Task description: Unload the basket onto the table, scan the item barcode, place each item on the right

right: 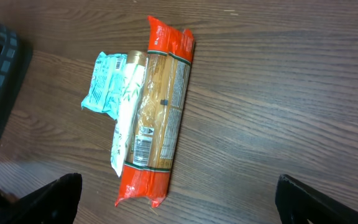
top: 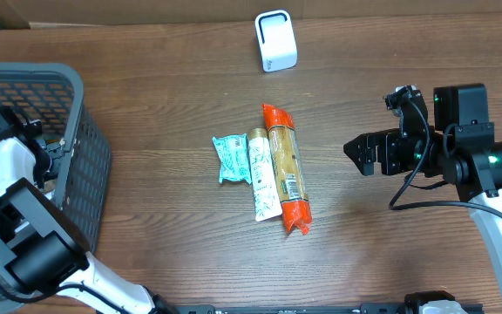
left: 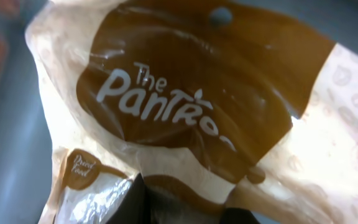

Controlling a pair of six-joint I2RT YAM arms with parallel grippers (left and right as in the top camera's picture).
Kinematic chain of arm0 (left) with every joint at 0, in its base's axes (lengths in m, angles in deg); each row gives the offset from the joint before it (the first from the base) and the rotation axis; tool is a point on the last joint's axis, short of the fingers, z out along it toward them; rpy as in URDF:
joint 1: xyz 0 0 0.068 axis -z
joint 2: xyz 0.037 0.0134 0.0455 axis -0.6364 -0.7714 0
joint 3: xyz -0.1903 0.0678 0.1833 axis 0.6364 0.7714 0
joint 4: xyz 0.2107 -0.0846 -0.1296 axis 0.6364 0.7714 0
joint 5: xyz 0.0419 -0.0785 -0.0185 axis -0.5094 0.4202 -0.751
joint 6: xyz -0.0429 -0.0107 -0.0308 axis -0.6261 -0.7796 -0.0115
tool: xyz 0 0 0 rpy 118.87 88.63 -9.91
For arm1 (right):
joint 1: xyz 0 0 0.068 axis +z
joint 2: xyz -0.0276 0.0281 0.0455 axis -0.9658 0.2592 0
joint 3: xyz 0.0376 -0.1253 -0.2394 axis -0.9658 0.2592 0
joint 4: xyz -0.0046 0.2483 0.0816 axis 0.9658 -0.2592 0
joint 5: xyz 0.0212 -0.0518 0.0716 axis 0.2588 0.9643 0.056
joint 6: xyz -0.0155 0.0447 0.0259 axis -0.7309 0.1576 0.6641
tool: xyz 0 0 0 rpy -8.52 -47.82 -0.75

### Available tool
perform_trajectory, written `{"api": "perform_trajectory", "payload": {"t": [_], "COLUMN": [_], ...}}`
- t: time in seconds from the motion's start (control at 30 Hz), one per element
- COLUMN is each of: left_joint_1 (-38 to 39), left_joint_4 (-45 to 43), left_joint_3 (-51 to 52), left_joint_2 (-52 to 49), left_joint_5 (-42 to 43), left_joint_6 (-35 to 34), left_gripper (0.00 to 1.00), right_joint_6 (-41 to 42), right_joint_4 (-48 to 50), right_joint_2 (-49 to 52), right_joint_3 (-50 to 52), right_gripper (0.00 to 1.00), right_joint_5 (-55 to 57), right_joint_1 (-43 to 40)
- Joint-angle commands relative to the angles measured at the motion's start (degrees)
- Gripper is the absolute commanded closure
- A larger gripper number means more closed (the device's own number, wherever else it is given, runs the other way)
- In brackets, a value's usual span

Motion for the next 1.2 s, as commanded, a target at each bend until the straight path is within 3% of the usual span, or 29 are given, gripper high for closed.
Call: {"api": "perform_trajectory", "payload": {"t": [0.0,0.17,0.53,0.87,0.9,0.93,0.97,1.0,1.07,1.17], "left_joint_1": [-0.09,-0.09,-0.09,-0.09,-0.09,-0.17,-0.22,-0.22,-0.22,-0.37], "left_joint_4": [7.23,18.43,37.13,43.04,43.15,43.43,43.80,44.19,44.81,43.56], "left_joint_3": [-4.57,-16.48,-42.05,-51.54,-51.54,-51.52,-51.32,-50.73,-48.78,-44.04], "left_joint_2": [-3.69,-3.69,-3.67,-0.22,-0.04,-0.07,-0.24,-0.37,-0.61,-0.61], "left_joint_5": [2.27,2.86,12.52,16.96,16.50,16.28,16.28,16.28,16.28,16.33], "left_joint_6": [-2.84,-4.74,-4.70,-5.07,-6.40,-7.58,-8.63,-9.03,-9.18,-10.56], "left_gripper": [0.96,0.96,0.96,0.94,0.90,0.80,0.64,0.57,0.50,0.47], "right_joint_6": [0.09,0.09,0.11,0.09,0.09,0.09,0.11,0.11,0.09,0.11], "right_joint_4": [0.48,0.31,-0.17,-1.40,-1.40,-1.38,-1.36,-1.38,-1.40,-1.42], "right_joint_2": [-0.04,-0.04,-0.04,-0.04,-0.04,-0.04,-0.04,-0.04,-0.04,-0.04], "right_joint_3": [-1.44,-1.44,-1.44,-1.44,-1.44,-1.44,-1.44,-1.44,-1.44,-1.44], "right_gripper": [0.00,0.00,0.00,0.00,0.00,0.00,0.00,0.00,0.00,0.00], "right_joint_5": [-0.44,-0.44,-0.46,-0.46,-0.46,-0.46,-0.46,-0.46,-0.48,-0.46], "right_joint_1": [-0.04,-0.04,-0.04,-0.04,-0.04,-0.04,-0.04,-0.04,-0.04,-0.04]}}
